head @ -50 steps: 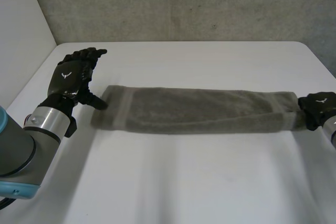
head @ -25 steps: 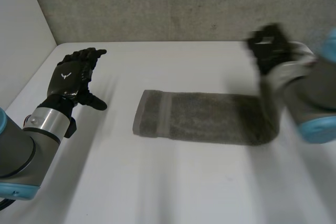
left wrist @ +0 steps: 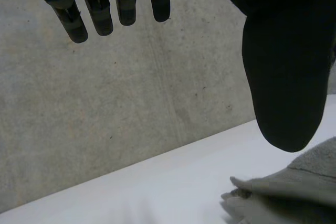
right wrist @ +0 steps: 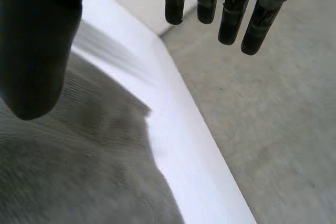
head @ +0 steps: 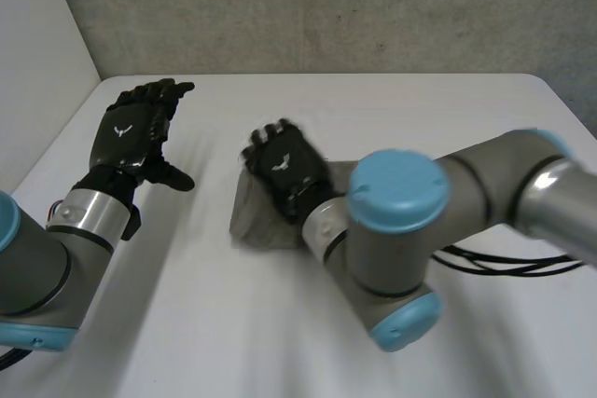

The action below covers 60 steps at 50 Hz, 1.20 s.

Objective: Fold the towel.

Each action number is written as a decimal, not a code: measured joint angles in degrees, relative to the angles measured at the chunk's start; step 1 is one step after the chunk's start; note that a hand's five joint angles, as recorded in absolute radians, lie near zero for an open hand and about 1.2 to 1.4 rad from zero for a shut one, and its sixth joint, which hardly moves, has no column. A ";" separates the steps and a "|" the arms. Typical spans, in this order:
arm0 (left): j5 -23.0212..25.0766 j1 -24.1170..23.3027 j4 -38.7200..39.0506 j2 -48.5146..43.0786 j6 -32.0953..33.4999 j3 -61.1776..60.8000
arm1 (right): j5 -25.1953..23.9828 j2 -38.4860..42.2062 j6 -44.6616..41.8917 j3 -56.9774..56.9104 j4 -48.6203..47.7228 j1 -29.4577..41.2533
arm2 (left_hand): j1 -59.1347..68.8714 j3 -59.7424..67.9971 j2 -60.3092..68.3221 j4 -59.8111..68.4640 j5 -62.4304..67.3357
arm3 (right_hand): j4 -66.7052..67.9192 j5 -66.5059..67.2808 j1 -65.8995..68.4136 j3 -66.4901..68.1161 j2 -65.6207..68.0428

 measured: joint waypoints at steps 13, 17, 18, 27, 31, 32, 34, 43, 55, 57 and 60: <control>-0.67 -7.85 -10.67 -8.21 -0.10 14.57 | -2.68 -16.04 13.42 27.07 0.40 -22.09 | 0.00 0.00 0.00 0.00 0.00 | 0.00 0.00 -0.23 0.01 0.00; -1.82 -9.80 -13.65 -11.52 -0.12 18.67 | -5.87 -14.80 13.88 31.14 -1.17 -25.69 | 0.00 0.00 0.00 0.00 0.00 | 0.86 1.59 2.12 1.17 1.04; -2.37 -10.29 -14.22 -12.34 -0.13 19.65 | -6.98 -14.09 13.98 32.03 -1.87 -26.58 | 0.00 0.00 0.00 0.00 0.00 | 3.37 5.29 5.82 4.23 4.50; -6.04 -12.26 -15.30 -13.90 -0.32 22.18 | -11.33 -10.38 19.82 33.27 -6.37 -29.64 | 0.00 0.00 0.00 0.00 0.00 | 23.01 25.10 25.30 24.12 24.41; -6.42 -12.54 -15.11 -12.15 -0.56 21.23 | -11.60 -10.69 25.51 33.11 -7.95 -30.13 | 0.00 0.00 0.00 0.00 0.00 | 23.01 25.07 25.23 24.12 24.44; -6.43 -12.53 -15.03 -11.53 -0.64 20.85 | -11.63 -10.96 27.15 33.13 -8.38 -30.25 | 0.00 0.00 0.00 -0.01 0.00 | 23.00 25.07 25.23 24.12 24.44; -6.41 -12.46 -14.90 -10.64 -0.76 20.24 | -11.66 -11.33 28.96 33.22 -8.85 -30.41 | 0.00 -0.01 0.00 -0.01 0.00 | 23.00 25.07 25.24 24.12 24.44; -6.25 -11.62 -14.57 -8.17 -1.12 17.97 | -11.85 -11.83 33.82 33.84 -10.73 -30.87 | 0.00 -0.04 0.00 -0.01 0.00 | 24.14 26.31 26.62 25.24 25.00; -6.18 -11.13 -14.35 -8.33 -1.16 17.22 | -7.64 -10.86 29.29 32.87 -8.70 -32.04 | 0.00 -0.04 0.00 -0.01 0.00 | 61.70 62.04 61.57 62.83 61.91; -6.21 -10.90 -14.38 -7.92 -1.15 17.32 | -6.30 -13.19 24.55 33.59 -7.63 -33.02 | 0.00 -0.04 0.00 -0.01 0.00 | 61.70 62.04 61.57 62.83 61.91; -6.24 -10.51 -14.43 -6.85 -1.12 17.51 | -5.55 -16.30 16.98 34.17 -6.88 -33.82 | 0.00 -0.04 0.00 -0.01 0.00 | 61.70 62.21 61.57 62.83 61.91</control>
